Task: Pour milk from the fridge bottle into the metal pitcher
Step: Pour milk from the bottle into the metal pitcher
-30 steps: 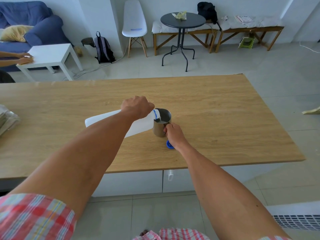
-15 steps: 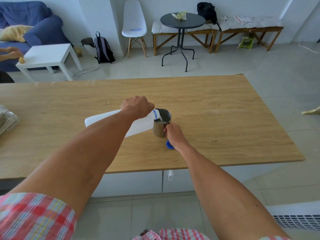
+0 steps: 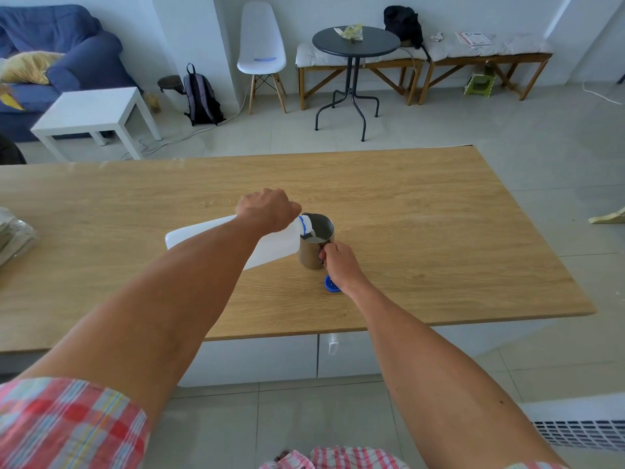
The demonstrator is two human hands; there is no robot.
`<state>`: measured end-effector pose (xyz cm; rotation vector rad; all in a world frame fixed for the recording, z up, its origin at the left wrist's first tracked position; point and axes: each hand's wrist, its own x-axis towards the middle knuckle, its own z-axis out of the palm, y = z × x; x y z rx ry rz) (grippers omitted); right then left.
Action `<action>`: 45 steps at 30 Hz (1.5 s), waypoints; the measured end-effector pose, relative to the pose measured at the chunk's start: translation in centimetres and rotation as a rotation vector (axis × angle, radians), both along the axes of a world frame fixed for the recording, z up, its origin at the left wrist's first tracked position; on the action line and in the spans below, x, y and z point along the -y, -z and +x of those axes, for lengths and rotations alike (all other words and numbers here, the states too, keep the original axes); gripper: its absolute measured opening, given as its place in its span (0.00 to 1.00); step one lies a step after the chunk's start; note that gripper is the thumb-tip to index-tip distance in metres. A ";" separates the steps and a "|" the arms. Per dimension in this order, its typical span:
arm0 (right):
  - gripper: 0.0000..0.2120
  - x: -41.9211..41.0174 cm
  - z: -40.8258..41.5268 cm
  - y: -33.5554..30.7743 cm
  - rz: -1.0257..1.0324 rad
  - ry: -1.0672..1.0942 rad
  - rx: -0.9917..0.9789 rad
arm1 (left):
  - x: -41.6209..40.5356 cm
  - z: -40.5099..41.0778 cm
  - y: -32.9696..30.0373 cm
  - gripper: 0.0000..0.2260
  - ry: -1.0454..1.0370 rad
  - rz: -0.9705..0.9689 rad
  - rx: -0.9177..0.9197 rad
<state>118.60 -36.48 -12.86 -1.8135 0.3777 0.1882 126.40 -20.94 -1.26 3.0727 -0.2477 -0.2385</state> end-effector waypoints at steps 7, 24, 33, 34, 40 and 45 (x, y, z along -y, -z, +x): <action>0.13 0.0 0.1 0.1 -0.004 -0.004 0.003 | 0.0 0.0 -0.1 0.18 0.001 0.009 0.000; 0.13 0.2 0.2 0.1 0.011 -0.009 -0.001 | 0.2 0.1 -0.2 0.17 -0.004 0.020 -0.012; 0.14 0.1 0.4 0.3 -0.006 -0.010 0.003 | 0.3 0.3 -0.1 0.16 0.003 0.027 -0.023; 0.14 0.1 0.5 0.3 -0.008 -0.011 0.002 | 0.3 0.3 -0.2 0.16 0.003 0.030 -0.024; 0.13 0.1 0.5 0.4 -0.006 -0.008 0.003 | 0.3 0.3 -0.1 0.16 0.005 0.029 -0.026; 0.13 0.1 0.4 0.3 -0.006 -0.015 0.012 | 0.2 0.4 -0.2 0.16 0.006 0.027 -0.026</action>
